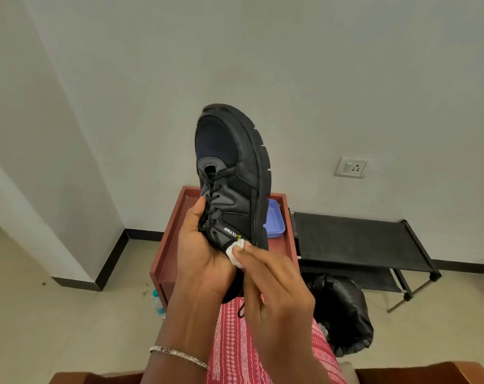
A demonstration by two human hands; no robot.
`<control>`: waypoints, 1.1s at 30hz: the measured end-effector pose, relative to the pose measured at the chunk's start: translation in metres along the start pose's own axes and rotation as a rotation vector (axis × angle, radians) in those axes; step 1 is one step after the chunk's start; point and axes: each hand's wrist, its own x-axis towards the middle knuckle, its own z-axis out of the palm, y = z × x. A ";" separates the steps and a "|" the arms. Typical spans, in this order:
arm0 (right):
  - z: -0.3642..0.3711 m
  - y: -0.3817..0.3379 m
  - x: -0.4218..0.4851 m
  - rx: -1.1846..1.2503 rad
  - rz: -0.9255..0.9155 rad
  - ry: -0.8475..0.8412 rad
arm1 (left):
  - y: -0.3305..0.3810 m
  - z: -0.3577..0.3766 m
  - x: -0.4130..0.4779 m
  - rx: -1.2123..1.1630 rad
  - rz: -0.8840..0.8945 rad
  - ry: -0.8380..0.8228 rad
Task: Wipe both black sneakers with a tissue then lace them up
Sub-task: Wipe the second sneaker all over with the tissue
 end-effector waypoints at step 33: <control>0.003 0.010 0.014 -0.008 0.066 0.052 | 0.009 -0.005 -0.003 -0.134 -0.114 -0.009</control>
